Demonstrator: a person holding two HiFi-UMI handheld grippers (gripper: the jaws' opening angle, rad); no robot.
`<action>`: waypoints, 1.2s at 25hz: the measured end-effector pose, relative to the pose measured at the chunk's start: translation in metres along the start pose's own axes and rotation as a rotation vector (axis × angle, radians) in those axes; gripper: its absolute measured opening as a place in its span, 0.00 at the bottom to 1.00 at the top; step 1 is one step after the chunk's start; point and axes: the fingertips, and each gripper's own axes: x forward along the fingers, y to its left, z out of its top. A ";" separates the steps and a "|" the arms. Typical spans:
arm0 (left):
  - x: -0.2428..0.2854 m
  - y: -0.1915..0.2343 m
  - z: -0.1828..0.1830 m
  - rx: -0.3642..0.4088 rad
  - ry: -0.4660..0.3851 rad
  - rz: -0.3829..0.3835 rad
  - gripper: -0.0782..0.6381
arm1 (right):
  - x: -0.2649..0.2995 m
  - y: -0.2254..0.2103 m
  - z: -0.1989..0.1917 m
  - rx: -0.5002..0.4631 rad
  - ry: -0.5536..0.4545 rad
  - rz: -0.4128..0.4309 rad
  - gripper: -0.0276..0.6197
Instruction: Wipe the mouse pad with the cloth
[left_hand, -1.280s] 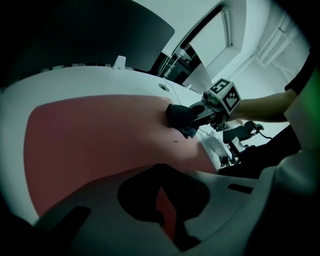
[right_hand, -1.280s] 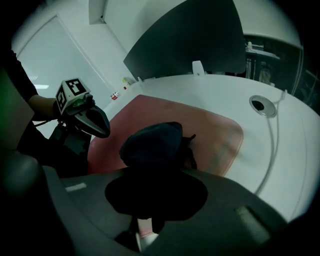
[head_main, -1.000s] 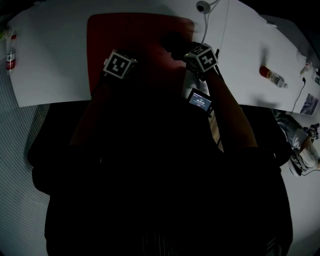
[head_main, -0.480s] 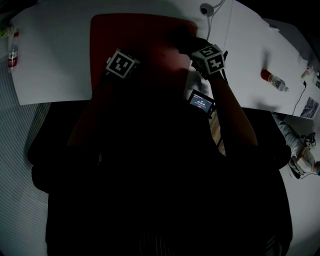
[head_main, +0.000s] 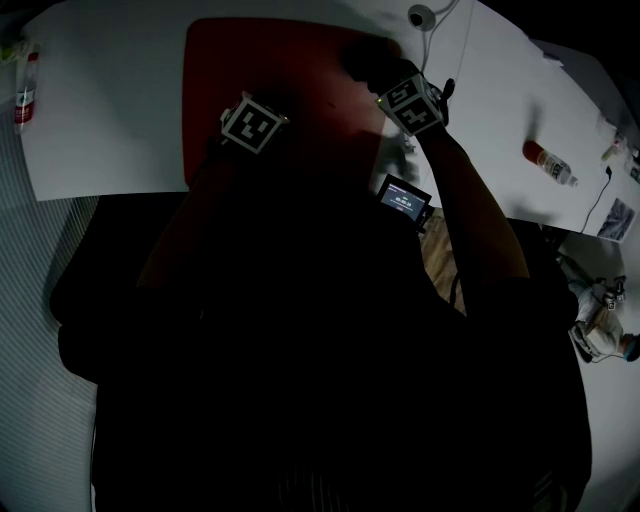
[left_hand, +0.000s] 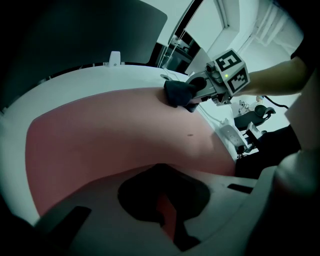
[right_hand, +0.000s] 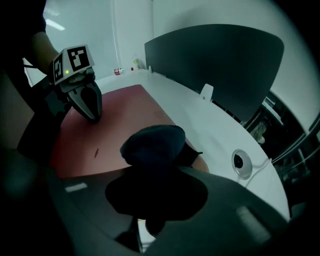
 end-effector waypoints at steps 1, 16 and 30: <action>0.000 0.000 0.000 -0.004 0.002 0.001 0.12 | 0.001 0.001 0.000 -0.011 0.006 -0.004 0.14; 0.001 -0.001 0.004 -0.011 0.009 -0.013 0.12 | 0.013 0.184 0.010 -0.332 0.002 0.384 0.14; 0.002 -0.002 -0.001 -0.010 0.009 -0.005 0.12 | 0.000 0.011 -0.005 0.101 0.074 0.009 0.14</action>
